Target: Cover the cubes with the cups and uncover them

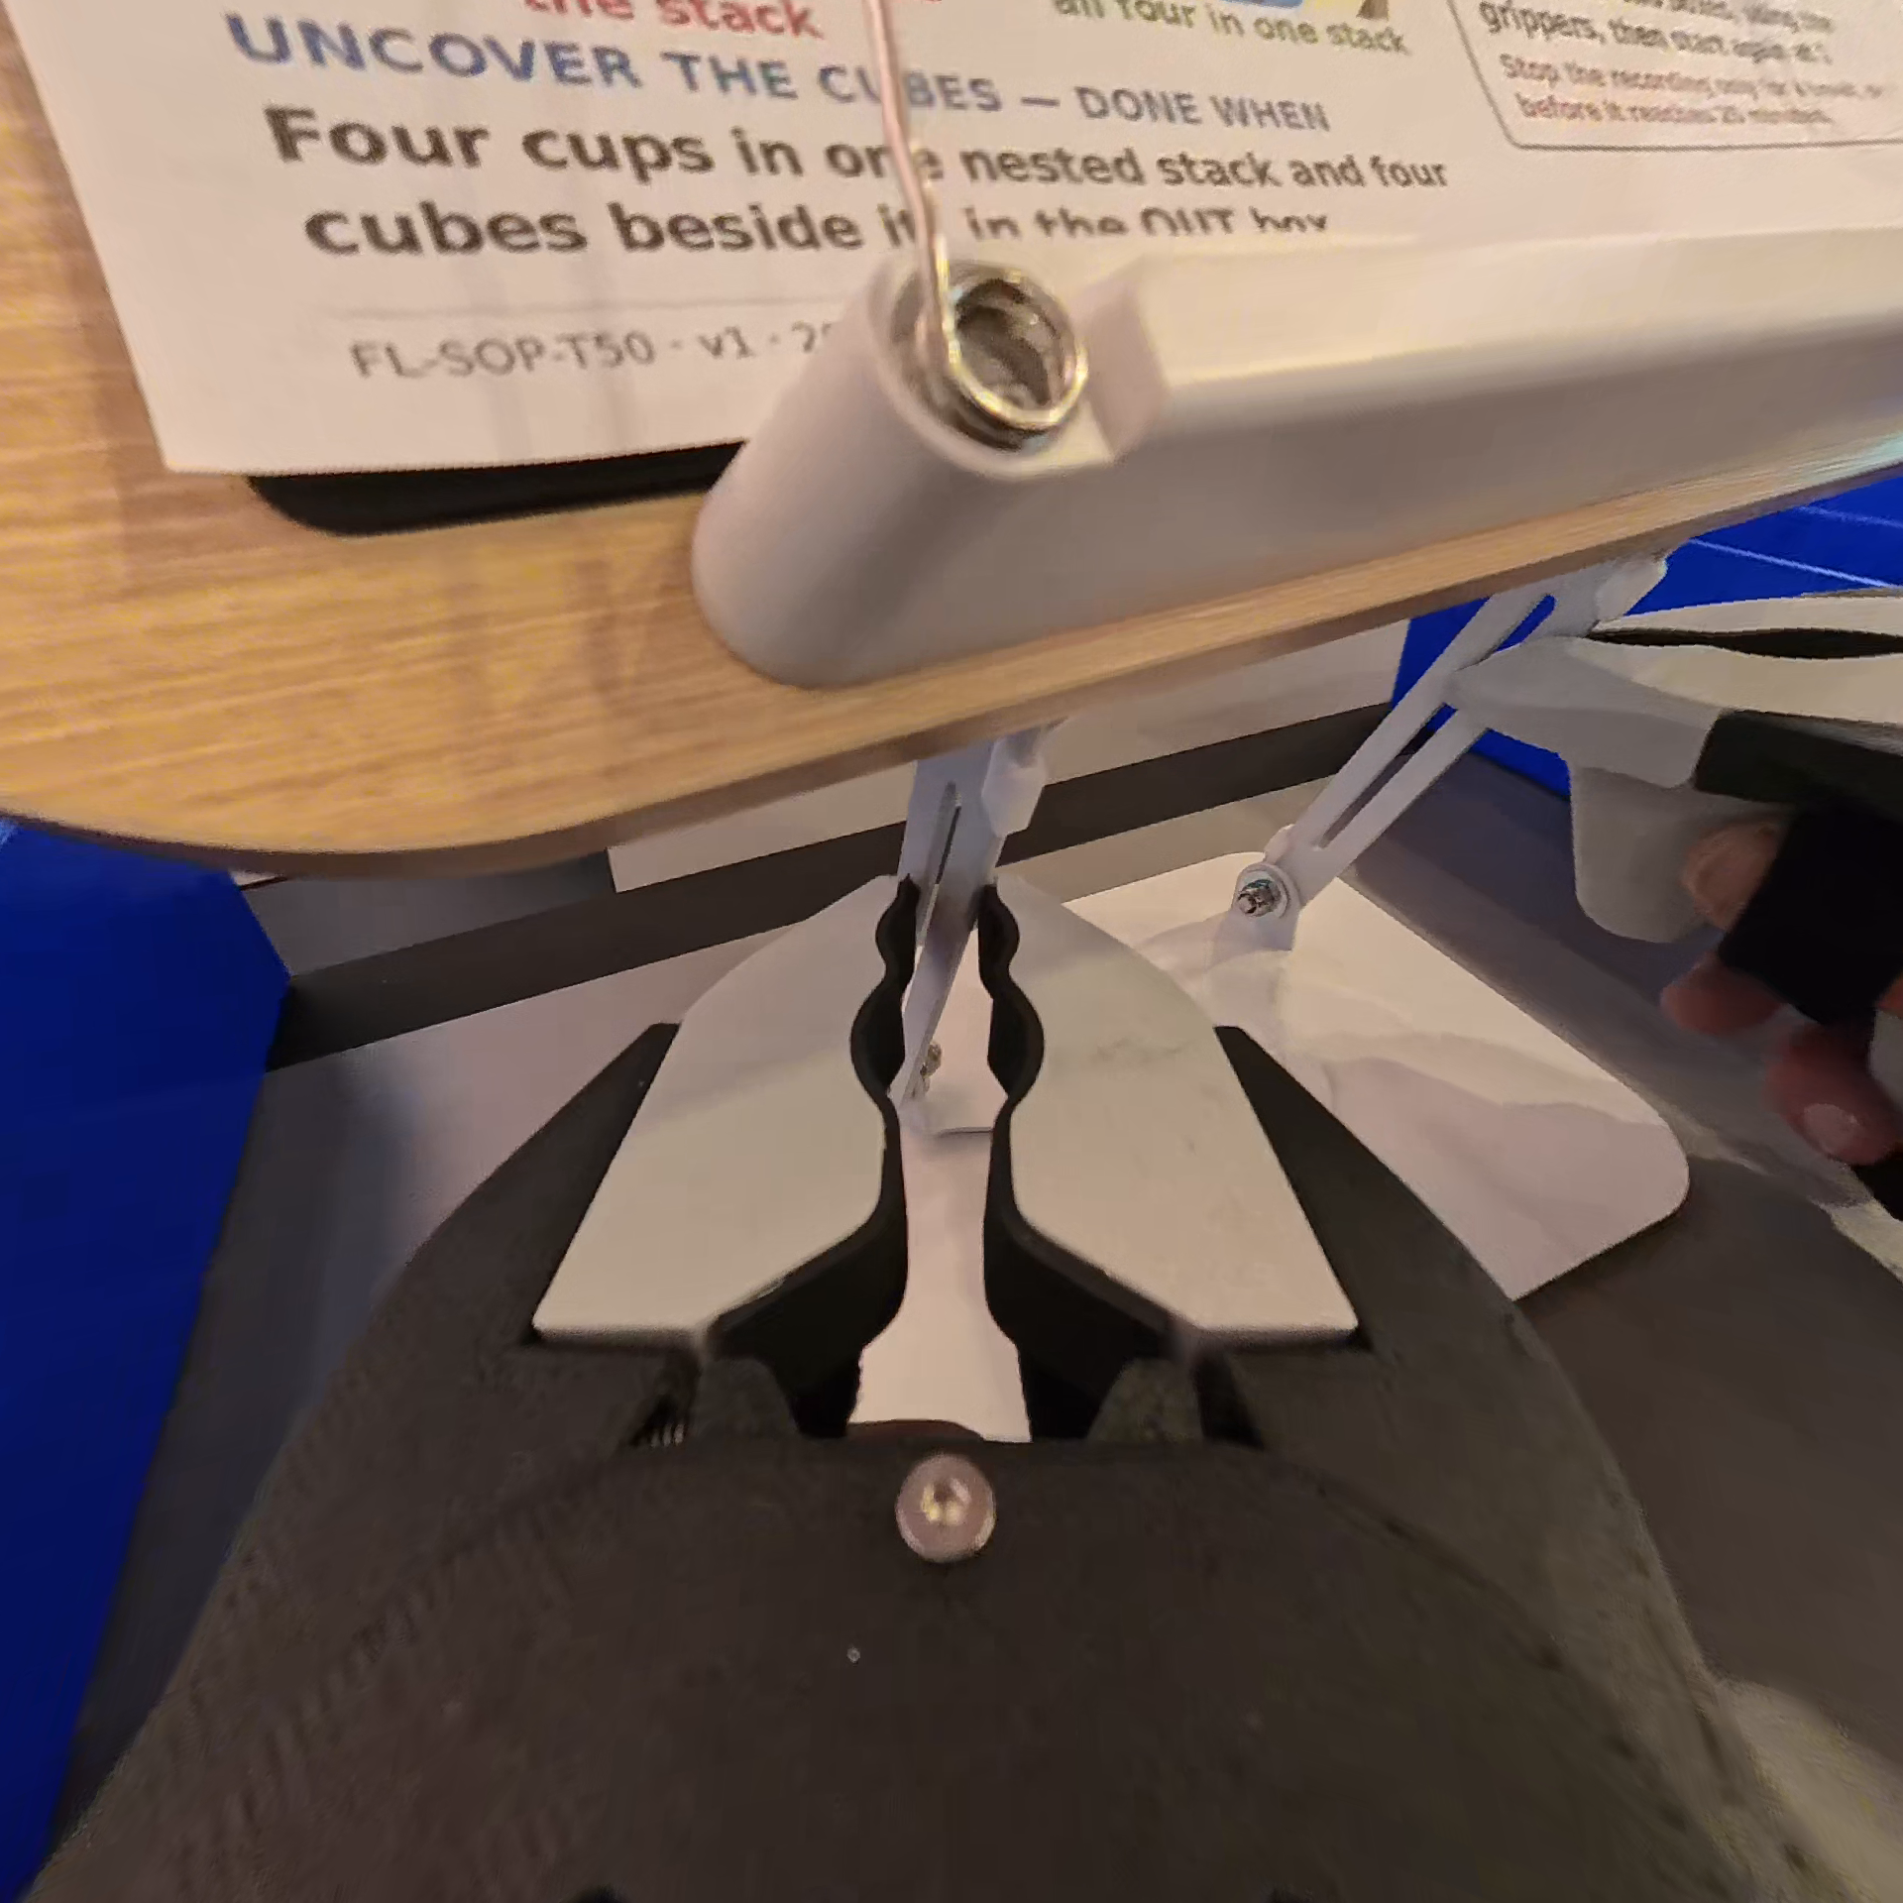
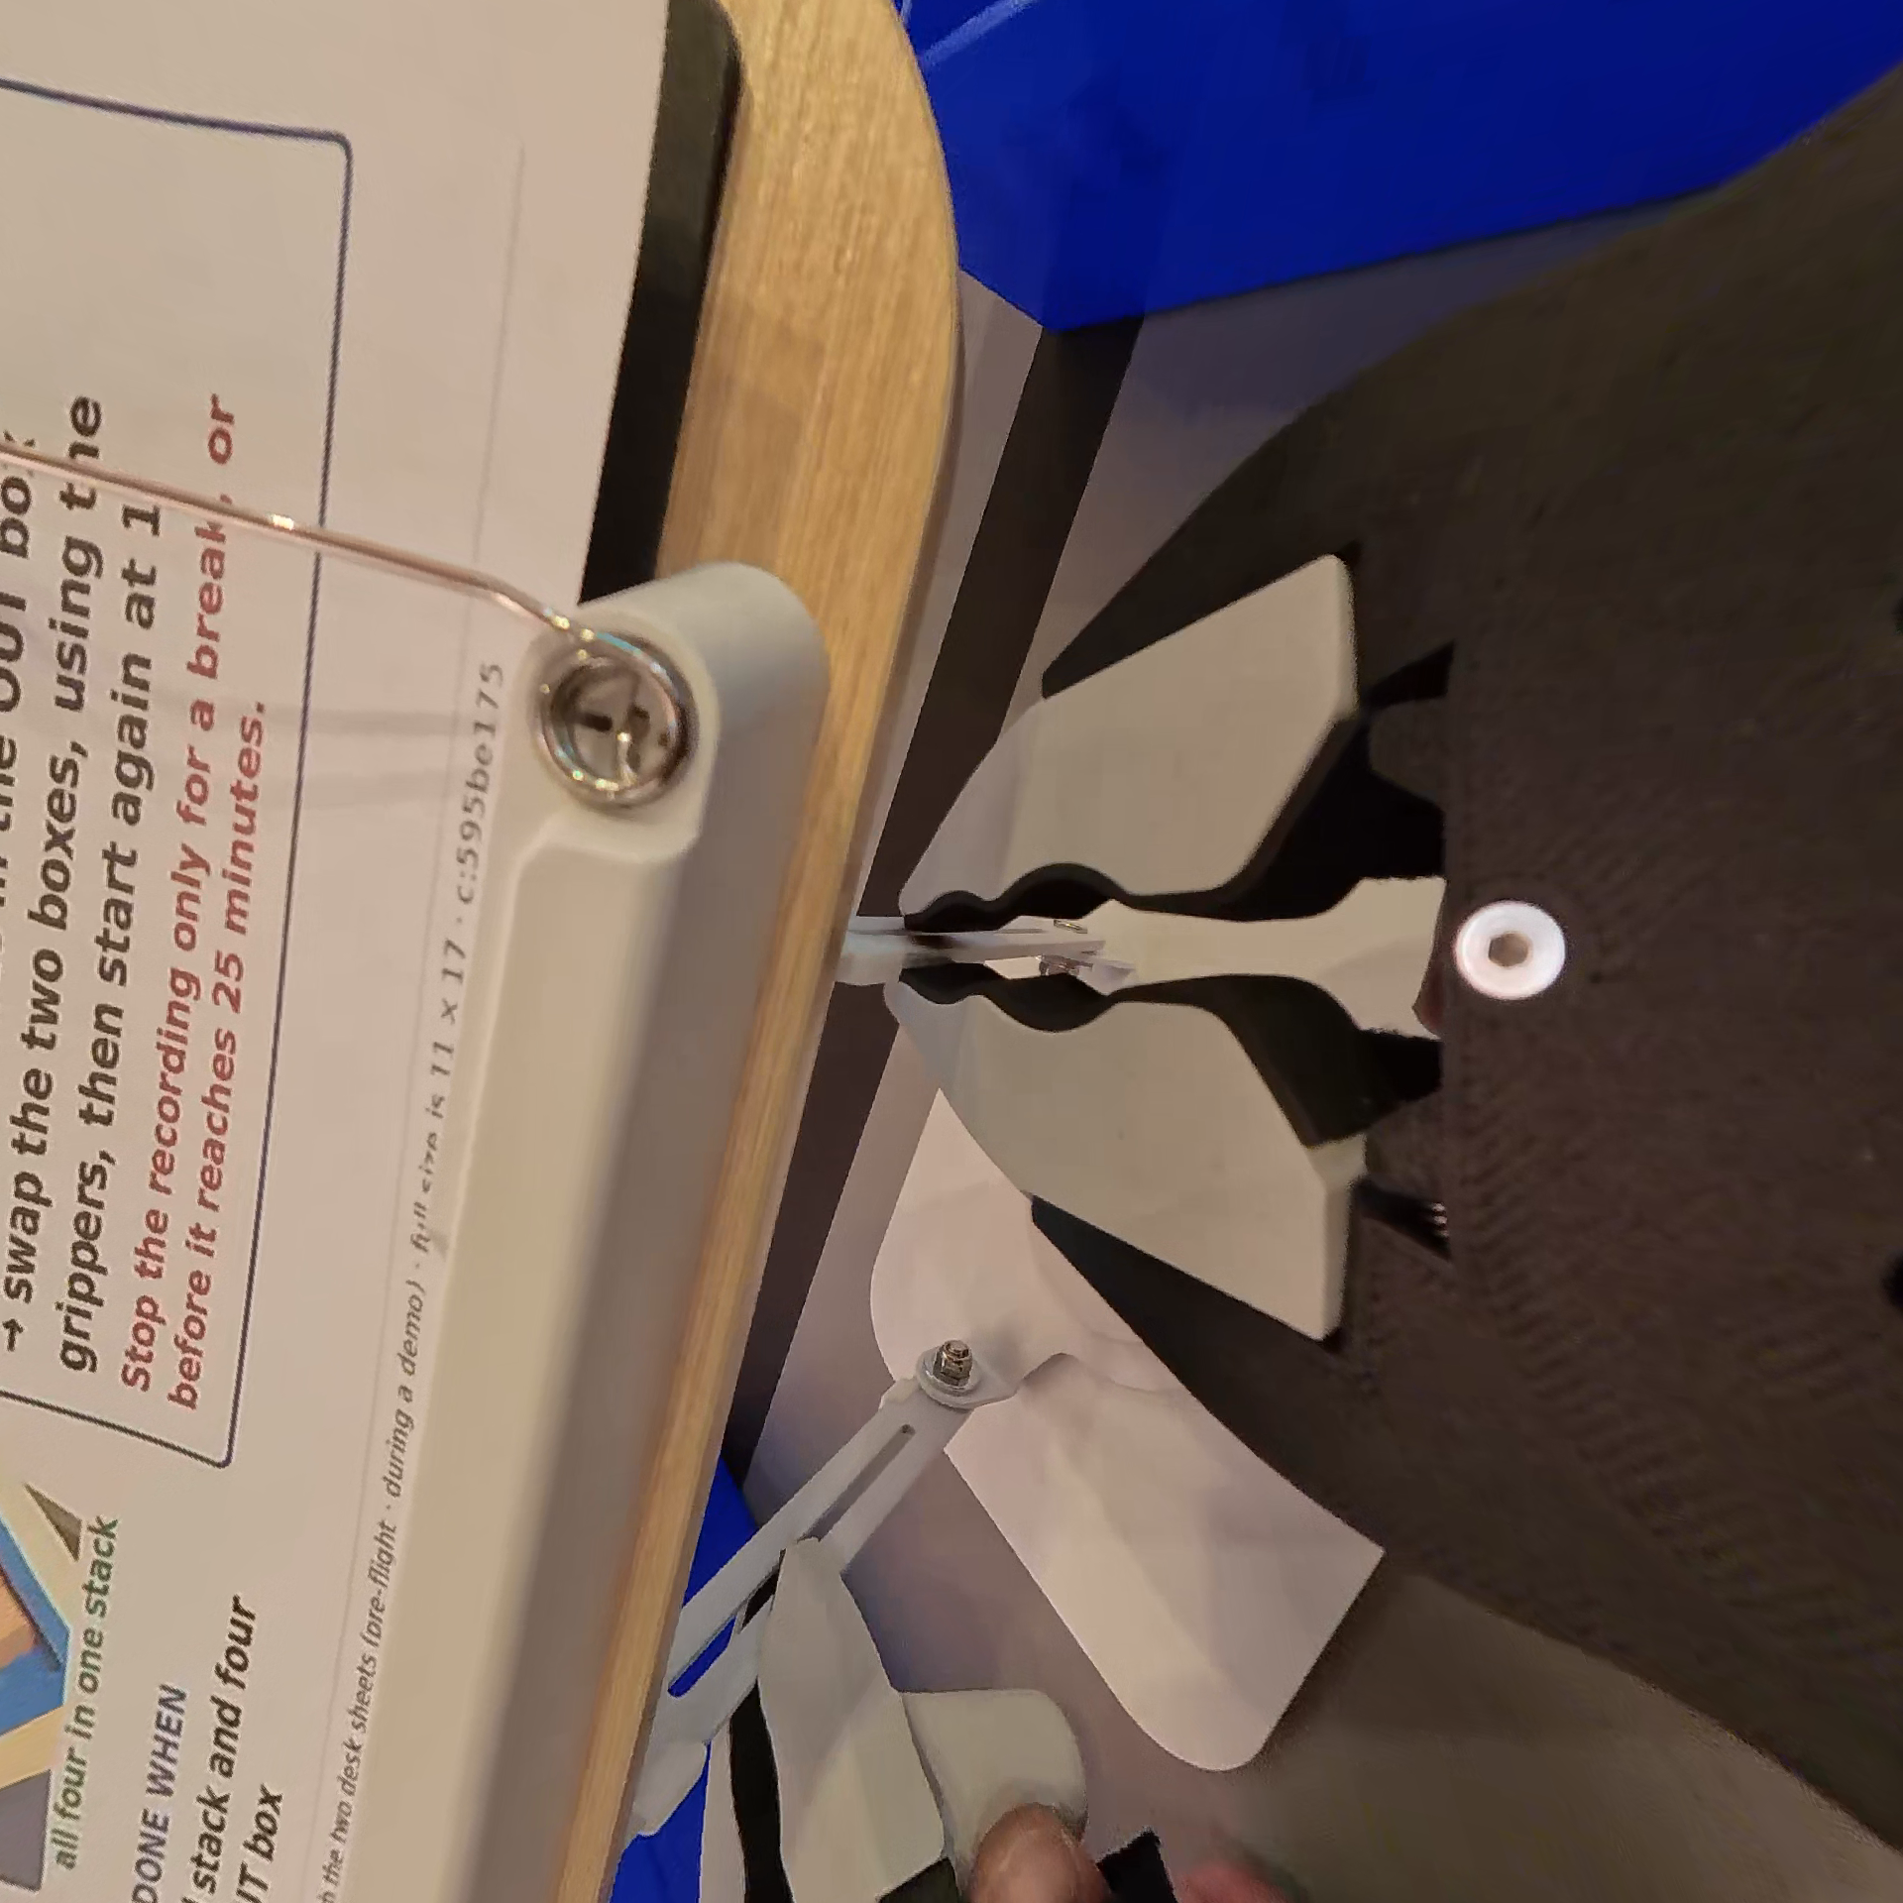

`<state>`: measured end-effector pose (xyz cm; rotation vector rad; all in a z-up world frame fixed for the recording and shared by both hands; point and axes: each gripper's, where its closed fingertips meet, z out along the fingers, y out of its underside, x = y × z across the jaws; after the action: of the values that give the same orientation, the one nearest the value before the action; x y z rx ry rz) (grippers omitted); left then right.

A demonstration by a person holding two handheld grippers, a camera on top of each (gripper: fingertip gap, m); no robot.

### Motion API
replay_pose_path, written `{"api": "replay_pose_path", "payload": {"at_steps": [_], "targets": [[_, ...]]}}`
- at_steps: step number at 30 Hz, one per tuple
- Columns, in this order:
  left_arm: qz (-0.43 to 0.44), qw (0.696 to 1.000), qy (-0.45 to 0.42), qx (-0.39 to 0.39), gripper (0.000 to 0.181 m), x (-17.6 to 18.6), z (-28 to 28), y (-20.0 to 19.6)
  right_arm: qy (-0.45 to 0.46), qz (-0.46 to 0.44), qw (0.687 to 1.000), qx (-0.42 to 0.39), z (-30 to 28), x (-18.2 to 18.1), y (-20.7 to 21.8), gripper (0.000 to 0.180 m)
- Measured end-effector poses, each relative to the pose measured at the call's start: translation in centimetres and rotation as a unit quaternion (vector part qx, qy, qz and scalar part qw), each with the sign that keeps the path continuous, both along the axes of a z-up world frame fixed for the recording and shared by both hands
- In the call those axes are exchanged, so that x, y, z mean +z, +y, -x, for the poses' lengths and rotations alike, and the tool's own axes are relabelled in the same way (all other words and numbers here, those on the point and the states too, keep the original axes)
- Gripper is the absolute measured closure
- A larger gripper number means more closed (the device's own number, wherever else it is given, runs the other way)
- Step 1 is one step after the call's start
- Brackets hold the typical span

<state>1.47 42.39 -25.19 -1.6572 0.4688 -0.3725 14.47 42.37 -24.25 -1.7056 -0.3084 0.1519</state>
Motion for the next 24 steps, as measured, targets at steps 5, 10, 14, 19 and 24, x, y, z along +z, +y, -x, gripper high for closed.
{"api": "replay_pose_path", "payload": {"at_steps": [5,10,14,19,24], "targets": [[-0.001,1.0,0.005,0.006,0.17,0.0,-0.3,0.9,-0.004,-0.003,1.0,0.004,-0.3,0.0,1.0,0.174],[-0.003,1.0,0.017,0.016,0.172,0.0,-0.3,2.7,0.002,-0.006,1.0,0.005,-0.2,0.0,1.9,0.173],[-0.004,1.0,0.011,0.019,0.172,0.0,-0.3,3.7,0.001,-0.01,1.0,0.004,-0.3,0.0,2.8,0.173],[-0.007,1.0,0.014,0.023,0.172,0.0,-0.7,4.0,0.009,-0.014,1.0,0.003,-0.7,0.1,3.8,0.174],[-0.018,0.999,0.013,0.032,0.172,0.3,-0.7,4.5,0.011,-0.024,1.0,0.008,-0.8,0.4,4.3,0.173]]}}
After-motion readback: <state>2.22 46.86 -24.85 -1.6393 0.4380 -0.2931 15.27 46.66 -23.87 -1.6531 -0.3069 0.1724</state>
